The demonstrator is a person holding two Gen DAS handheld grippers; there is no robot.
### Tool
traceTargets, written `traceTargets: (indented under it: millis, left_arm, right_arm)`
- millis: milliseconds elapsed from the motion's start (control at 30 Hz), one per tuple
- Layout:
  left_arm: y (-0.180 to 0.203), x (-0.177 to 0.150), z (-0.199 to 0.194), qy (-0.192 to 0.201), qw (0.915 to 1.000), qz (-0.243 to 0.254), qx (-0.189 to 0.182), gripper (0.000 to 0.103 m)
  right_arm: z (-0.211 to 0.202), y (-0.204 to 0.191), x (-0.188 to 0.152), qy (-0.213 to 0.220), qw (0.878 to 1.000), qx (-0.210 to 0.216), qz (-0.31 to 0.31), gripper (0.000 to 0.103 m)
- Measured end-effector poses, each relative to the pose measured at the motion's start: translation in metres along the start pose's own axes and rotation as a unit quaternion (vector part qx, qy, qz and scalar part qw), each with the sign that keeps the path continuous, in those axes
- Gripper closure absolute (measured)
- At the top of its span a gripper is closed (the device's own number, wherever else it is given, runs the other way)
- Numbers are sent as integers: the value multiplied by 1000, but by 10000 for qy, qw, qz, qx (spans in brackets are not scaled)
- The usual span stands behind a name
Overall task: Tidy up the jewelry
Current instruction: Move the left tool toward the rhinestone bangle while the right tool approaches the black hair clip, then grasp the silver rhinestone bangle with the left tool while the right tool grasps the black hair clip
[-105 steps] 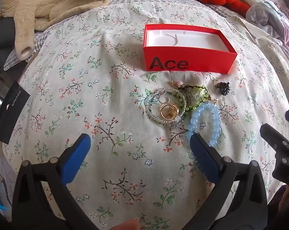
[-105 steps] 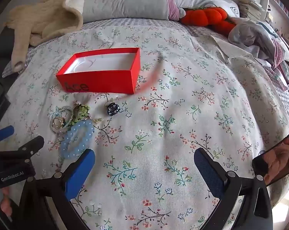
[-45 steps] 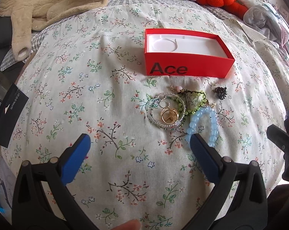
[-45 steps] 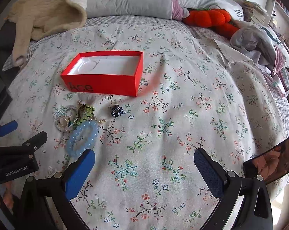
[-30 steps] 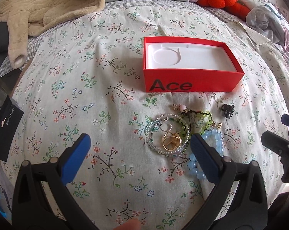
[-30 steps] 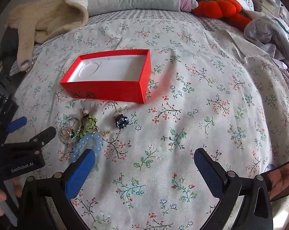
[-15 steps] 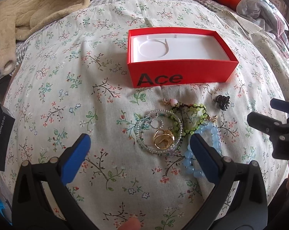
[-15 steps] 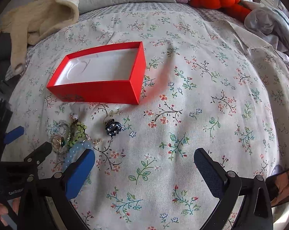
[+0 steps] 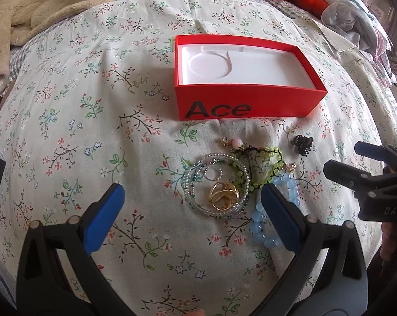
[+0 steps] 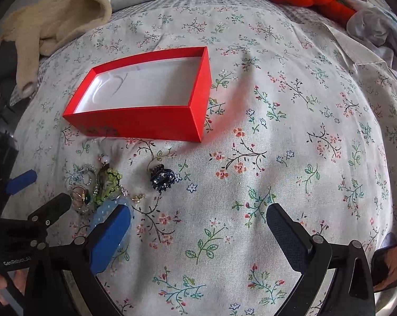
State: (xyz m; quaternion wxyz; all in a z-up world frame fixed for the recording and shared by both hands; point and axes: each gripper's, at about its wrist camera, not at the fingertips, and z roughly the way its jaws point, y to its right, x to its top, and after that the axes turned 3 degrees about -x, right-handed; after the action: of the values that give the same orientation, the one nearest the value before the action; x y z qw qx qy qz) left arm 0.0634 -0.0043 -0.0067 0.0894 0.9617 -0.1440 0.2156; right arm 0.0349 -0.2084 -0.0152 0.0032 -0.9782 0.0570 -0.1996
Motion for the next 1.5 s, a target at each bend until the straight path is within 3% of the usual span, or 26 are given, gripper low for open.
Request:
traceTargets:
  millis: [100,167,267,400,567,933,1133,1267,1500]
  left_arm:
    - [-5,3,0,17,9999,-17,-135,11]
    - [-10,5,2,-25,9995,-89,-302,23]
    - [-20,9,7,-143,9980,-292,-535,40]
    - [-30,12,17,-317,9961,-419,-715,64]
    - [-34,12,30,-546,9952,-390,-708,82]
    - [-24,15,39,-703,9951,-120,-686,86]
    - [-12,16,45,-702,9965,167,-420,98]
    - [-7,15,43,-624,9972,230,-349,98]
    - [-9,21,28,-290,9987,157,-386,98]
  right_arm:
    - [4,-1,0,-42,9998,163,-45,2]
    - [7,-2,1,-58,9997,236,-66,6]
    - [12,0,3,-153,9990,413,24,21]
    - [19,5,5,-202,9984,517,110,33]
    - [23,9,6,-225,9983,524,136,34]
    - [27,8,9,-248,9983,519,106,34]
    - [29,7,12,-221,9985,492,87,34]
    - [30,5,13,-186,9986,490,43,34]
    - [30,0,14,-109,9984,552,-56,44]
